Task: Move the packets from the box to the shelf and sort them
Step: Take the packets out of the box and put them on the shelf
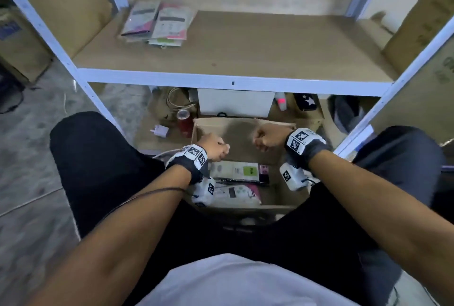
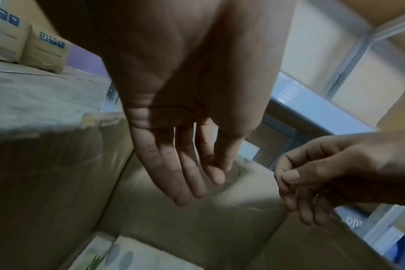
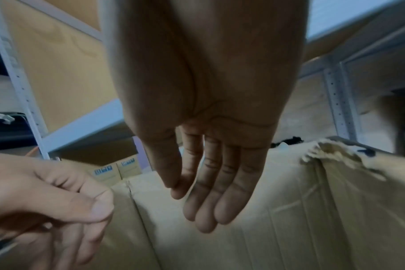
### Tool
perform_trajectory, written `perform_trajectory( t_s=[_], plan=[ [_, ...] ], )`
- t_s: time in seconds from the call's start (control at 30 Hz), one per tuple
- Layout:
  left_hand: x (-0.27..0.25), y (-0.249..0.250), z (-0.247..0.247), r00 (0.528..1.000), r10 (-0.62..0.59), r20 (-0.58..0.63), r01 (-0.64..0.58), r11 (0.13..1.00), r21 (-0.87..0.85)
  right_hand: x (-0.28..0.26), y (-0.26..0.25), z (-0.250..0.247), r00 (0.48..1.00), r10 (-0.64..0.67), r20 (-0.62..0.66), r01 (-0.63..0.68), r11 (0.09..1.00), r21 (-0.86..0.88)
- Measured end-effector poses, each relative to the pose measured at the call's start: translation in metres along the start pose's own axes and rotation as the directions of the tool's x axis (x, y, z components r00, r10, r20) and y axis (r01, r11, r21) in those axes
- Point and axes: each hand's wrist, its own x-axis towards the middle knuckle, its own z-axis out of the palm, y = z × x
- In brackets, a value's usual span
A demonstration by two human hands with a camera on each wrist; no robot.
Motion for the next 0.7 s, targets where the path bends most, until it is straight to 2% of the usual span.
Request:
perform_trajectory(
  t_s=[0.2,0.33,0.43,0.57,0.7],
  plan=[
    [0.034,-0.012,0.03,0.977,-0.158,0.144,0.155,0.987,0.033,0.047,0.043,0.033,0.984,0.146,0.097,-0.149,0.989,0.021],
    [0.056,-0.025,0.046,0.956,-0.211,0.206,0.191,0.975,0.112,0.083,0.058,0.056,0.963,0.219,0.156,-0.218,0.976,-0.023],
    [0.07,-0.037,0.05,0.952,-0.249,0.181,0.222,0.963,0.156,0.106,0.066,0.075,0.954,0.225,0.199,-0.208,0.973,-0.101],
    [0.085,-0.046,0.051,0.945,-0.28,0.168,0.266,0.958,0.104,0.131,0.078,0.095,0.96,0.209,0.184,-0.151,0.946,-0.288],
    [0.093,-0.051,0.05,0.936,-0.305,0.174,0.291,0.951,0.101,0.15,0.089,0.109,0.953,0.213,0.215,-0.123,0.923,-0.366]
  ],
)
